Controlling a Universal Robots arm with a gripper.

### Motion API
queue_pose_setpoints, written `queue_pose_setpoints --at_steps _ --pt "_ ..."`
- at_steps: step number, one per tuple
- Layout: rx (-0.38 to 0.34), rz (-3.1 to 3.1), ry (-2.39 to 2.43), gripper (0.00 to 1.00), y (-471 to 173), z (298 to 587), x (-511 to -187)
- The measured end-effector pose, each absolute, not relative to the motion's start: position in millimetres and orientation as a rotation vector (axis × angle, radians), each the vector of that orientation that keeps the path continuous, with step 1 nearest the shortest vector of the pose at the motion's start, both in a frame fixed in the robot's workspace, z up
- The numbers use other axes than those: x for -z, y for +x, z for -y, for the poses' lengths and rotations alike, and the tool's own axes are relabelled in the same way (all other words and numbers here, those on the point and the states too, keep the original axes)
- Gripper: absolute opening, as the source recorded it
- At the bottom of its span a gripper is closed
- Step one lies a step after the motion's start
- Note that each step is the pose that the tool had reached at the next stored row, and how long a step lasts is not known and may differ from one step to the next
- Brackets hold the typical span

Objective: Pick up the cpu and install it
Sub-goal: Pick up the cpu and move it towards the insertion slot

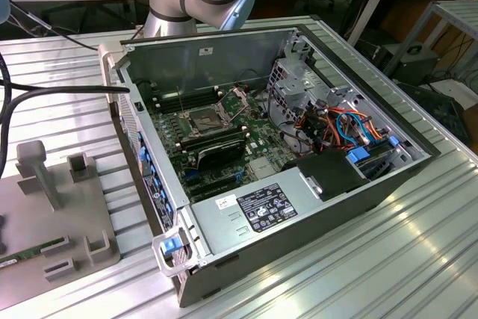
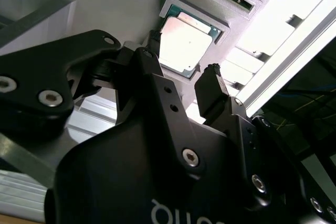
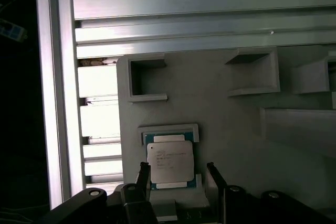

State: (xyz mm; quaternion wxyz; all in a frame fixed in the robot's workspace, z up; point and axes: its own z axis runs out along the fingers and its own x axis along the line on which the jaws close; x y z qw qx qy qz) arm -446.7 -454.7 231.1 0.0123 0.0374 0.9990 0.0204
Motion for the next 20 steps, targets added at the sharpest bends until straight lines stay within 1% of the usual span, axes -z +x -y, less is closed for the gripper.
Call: queue_pose_setpoints --at_steps 10,20 --pt "-0.063 -3.115 0.117 0.54 -447 455 -219" --pt "-0.06 -3.119 0.117 0.54 -447 454 -218"
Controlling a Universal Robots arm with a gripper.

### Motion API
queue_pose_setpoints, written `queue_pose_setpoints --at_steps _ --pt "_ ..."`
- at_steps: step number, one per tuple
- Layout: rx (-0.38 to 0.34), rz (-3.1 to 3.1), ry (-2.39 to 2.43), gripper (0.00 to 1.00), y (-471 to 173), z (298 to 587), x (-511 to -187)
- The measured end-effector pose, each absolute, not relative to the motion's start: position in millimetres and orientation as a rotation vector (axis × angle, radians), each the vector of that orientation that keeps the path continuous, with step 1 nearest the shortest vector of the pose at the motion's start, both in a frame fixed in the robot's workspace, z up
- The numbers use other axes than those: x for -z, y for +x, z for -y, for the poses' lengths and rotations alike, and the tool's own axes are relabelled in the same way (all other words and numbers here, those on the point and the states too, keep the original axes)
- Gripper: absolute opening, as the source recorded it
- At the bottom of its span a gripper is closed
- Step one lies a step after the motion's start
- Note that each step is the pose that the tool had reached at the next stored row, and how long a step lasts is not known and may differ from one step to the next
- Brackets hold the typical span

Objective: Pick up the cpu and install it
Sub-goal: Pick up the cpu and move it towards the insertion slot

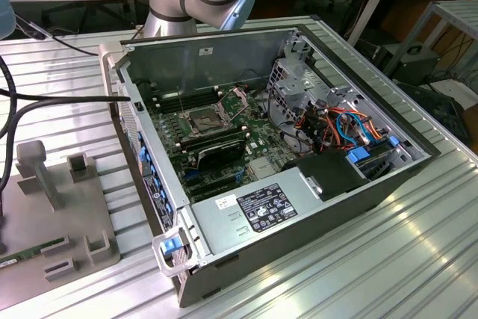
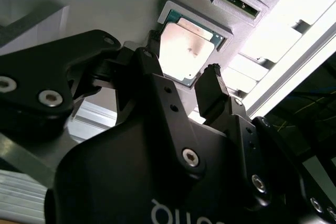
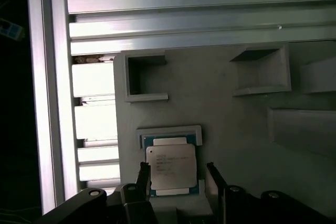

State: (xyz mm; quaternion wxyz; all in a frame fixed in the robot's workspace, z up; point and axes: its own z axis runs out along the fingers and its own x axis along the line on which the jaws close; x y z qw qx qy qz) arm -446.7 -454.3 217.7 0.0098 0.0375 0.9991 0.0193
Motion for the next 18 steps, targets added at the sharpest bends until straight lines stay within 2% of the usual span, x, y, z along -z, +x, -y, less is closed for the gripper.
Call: queue_pose_setpoints --at_steps 18 --pt "-0.06 -3.128 0.117 0.54 -446.7 453.2 -216.8"
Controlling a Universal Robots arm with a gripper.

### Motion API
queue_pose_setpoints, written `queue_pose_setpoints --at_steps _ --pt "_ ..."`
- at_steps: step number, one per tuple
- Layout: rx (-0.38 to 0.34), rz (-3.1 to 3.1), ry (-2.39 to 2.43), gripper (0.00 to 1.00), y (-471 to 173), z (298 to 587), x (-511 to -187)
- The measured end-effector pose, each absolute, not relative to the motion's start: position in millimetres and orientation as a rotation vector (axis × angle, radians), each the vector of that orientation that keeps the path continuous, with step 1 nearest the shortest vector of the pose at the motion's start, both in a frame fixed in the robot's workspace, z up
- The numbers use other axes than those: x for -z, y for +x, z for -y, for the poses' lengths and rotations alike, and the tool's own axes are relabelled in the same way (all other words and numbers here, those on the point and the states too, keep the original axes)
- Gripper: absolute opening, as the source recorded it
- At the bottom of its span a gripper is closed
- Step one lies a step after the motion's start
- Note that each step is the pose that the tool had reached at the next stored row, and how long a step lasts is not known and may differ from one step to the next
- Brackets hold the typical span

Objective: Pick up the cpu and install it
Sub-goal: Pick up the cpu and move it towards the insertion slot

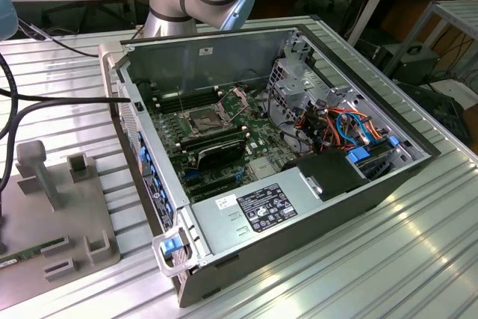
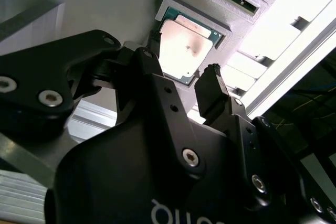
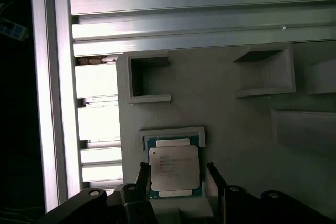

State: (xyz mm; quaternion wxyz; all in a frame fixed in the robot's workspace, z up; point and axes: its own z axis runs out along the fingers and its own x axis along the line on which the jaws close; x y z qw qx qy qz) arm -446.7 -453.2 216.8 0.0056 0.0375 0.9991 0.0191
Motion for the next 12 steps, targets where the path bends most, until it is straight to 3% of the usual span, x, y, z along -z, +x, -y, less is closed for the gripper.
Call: queue_pose_setpoints --at_steps 12 --pt "-0.06 -3.128 0.117 0.54 -446.7 453.2 -210.5"
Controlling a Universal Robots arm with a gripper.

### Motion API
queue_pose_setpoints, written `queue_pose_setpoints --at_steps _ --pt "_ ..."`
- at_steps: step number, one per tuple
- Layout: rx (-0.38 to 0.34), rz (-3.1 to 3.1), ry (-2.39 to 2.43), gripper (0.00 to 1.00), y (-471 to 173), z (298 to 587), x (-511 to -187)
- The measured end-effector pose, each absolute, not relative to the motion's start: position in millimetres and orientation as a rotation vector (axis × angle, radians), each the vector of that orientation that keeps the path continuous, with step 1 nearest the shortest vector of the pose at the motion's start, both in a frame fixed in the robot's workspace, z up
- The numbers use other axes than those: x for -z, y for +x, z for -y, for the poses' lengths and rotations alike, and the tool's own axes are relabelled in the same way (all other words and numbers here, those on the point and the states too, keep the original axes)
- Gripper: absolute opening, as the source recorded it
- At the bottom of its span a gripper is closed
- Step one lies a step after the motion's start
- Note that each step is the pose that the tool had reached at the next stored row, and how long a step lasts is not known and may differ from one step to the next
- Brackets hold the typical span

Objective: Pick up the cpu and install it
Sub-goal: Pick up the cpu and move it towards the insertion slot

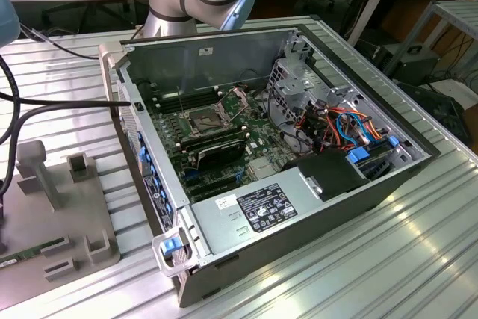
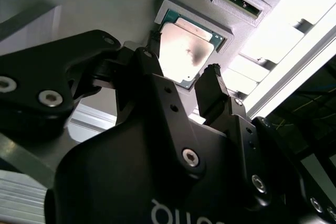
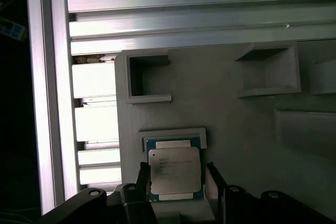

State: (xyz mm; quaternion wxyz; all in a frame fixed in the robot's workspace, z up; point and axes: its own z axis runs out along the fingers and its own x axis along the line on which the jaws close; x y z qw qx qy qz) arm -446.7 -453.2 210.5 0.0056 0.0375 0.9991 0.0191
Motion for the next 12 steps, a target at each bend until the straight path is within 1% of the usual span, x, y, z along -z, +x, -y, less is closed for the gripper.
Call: queue_pose_setpoints --at_steps 12 --pt "-0.06 -3.128 0.117 0.54 -446.7 453.2 -207.8"
